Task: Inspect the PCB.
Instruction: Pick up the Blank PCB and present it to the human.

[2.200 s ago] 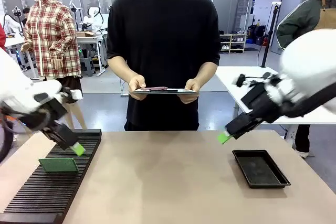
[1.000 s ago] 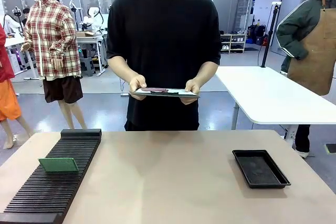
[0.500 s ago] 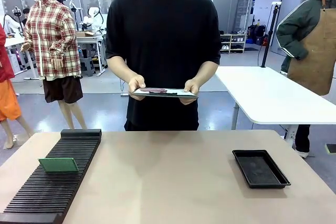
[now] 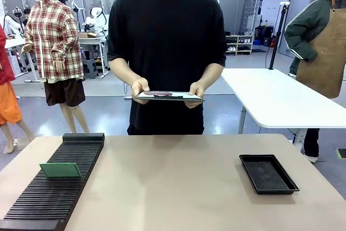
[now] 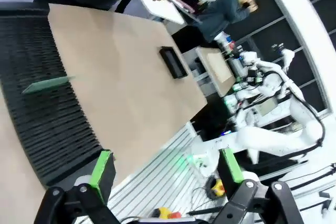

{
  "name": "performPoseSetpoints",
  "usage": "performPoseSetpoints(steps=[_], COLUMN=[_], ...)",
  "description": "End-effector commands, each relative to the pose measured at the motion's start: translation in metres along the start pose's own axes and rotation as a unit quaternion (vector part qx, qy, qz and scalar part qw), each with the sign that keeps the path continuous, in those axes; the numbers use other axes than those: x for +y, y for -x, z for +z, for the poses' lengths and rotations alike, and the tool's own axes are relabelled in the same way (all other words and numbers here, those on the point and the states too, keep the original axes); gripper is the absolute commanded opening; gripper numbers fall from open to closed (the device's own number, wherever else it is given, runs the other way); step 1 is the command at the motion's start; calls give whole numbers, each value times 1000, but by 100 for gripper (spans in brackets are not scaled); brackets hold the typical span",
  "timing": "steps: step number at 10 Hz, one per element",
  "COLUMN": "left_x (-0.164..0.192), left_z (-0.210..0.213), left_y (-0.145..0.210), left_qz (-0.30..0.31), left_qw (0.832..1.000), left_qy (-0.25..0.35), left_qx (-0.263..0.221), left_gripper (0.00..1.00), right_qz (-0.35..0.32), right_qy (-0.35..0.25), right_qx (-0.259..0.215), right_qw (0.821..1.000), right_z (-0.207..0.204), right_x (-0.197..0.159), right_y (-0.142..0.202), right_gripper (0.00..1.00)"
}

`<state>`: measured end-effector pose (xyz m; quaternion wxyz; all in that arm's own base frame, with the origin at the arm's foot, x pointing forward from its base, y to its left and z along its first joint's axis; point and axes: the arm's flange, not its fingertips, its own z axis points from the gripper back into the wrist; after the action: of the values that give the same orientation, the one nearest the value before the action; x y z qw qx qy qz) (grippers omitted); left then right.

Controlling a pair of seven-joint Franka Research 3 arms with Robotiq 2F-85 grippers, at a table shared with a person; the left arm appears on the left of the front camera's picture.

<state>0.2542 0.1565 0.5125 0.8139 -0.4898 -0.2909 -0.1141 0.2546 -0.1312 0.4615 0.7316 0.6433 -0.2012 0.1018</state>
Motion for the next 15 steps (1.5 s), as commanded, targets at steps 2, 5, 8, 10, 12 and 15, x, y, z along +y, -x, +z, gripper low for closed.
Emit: performPoseSetpoints(steps=[2,5,8,10,12,15], left_x=[-59,-84,-89,-83,-93,-89], left_z=[-14,-86,-144,-158,-165,-166], left_y=[-70,-129,-144,-142,-139,-141], left_qz=[-96,-282,-428,-438,-401,-413], left_qw=[978,876,769,769,777,771], left_qy=[-156,-255,-250,-224,-236,-233], left_qx=[102,298,403,408,424,425], left_gripper=[100,100,100,100,100,100], right_qz=[6,6,6,6,6,6], right_qy=[-4,-4,-4,-4,-4,-4], right_qx=[-1,-1,-1,-1,-1,-1], right_qw=[1000,1000,1000,1000,1000,1000], right_z=[2,2,2,2,2,2], right_x=[0,0,0,0,0,0], right_y=[0,0,0,0,0,0], right_gripper=[100,100,100,100,100,100])
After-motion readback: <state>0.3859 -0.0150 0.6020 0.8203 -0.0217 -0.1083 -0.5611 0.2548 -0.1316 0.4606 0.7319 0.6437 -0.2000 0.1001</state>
